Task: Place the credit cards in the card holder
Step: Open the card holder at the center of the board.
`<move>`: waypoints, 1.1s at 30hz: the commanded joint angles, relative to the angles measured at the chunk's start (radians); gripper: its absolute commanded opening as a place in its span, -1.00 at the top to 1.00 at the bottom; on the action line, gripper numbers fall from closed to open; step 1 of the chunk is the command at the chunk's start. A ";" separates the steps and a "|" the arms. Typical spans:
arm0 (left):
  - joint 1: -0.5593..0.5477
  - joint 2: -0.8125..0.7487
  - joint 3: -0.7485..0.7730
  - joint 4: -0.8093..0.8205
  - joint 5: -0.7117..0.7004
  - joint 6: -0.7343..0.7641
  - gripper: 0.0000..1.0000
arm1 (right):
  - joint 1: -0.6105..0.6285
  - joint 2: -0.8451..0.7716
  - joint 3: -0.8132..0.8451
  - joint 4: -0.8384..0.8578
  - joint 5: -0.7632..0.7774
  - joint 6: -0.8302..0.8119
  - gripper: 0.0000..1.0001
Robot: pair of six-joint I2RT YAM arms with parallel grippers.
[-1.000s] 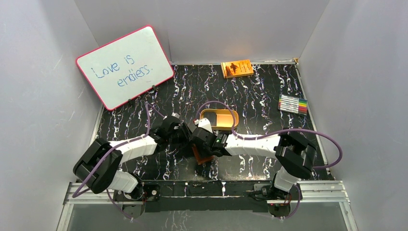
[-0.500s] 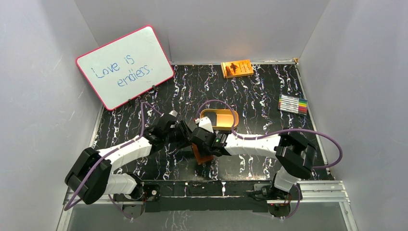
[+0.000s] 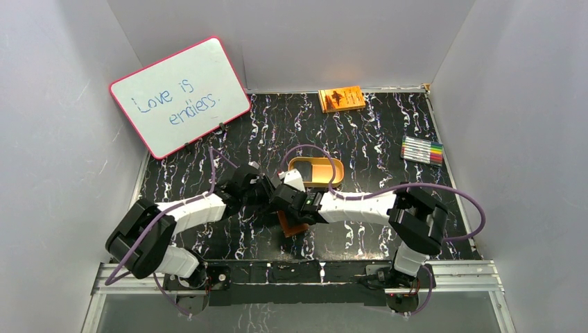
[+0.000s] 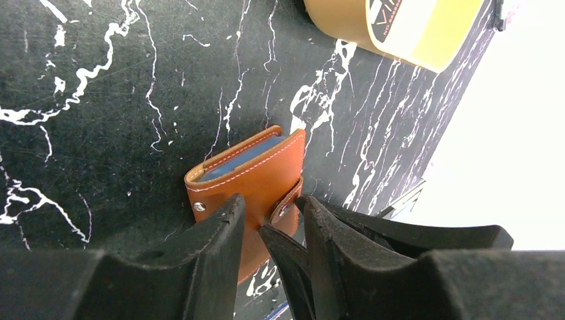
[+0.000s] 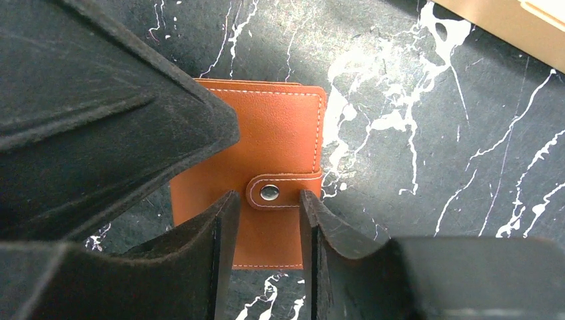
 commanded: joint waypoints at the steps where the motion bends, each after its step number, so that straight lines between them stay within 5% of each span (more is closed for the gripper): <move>1: 0.004 0.035 0.005 0.044 0.046 -0.002 0.30 | 0.005 0.010 0.040 -0.012 0.022 0.010 0.09; 19: 0.004 0.128 -0.032 0.048 0.020 0.030 0.99 | 0.005 0.006 0.044 -0.056 0.040 0.013 0.50; 27: 0.004 0.177 -0.029 0.038 0.013 0.043 1.00 | 0.005 -0.001 0.049 -0.070 0.036 0.024 1.00; 33: 0.004 0.190 -0.028 0.018 -0.009 0.061 1.00 | 0.005 -0.026 0.047 -0.097 0.063 0.054 1.00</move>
